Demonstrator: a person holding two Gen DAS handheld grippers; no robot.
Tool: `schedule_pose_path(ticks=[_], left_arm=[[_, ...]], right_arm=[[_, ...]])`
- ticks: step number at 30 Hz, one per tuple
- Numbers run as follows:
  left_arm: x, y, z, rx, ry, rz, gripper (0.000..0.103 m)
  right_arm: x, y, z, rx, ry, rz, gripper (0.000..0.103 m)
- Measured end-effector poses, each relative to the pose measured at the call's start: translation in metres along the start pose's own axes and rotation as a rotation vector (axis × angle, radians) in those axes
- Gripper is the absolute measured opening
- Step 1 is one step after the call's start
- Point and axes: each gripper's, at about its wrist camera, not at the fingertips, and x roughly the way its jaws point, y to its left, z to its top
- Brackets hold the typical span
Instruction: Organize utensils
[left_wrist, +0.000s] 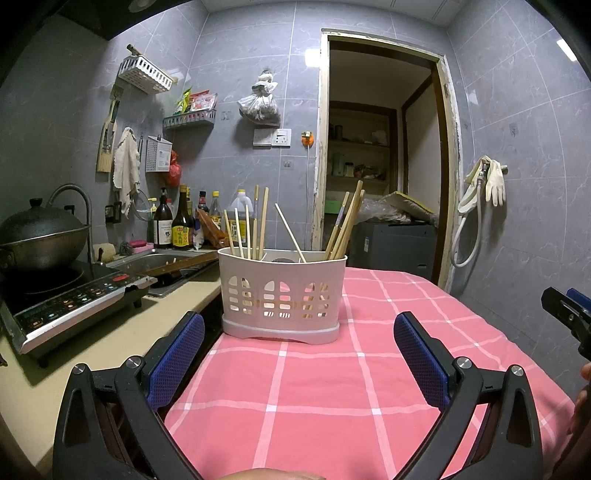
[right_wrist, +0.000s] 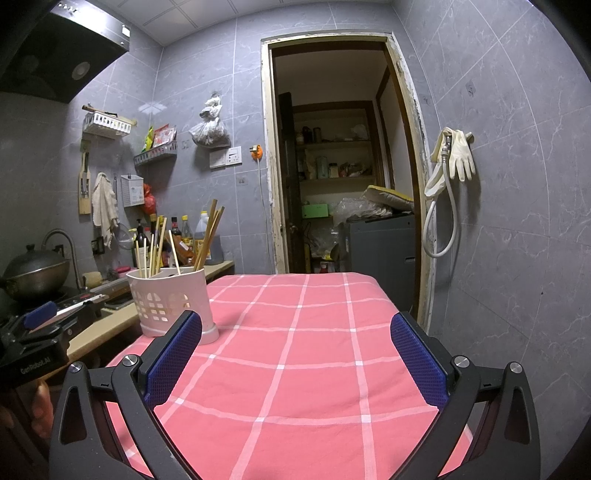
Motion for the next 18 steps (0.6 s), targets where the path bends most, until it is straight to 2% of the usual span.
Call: schedule_pose_path(ticks=[18], left_arm=[[0.0061,-0.0018,-0.0073,0.002,0.017,0.001,0.101]], right_arm=[[-0.0016,0.0042,-0.003,-0.001,0.009,0.005,0.103]])
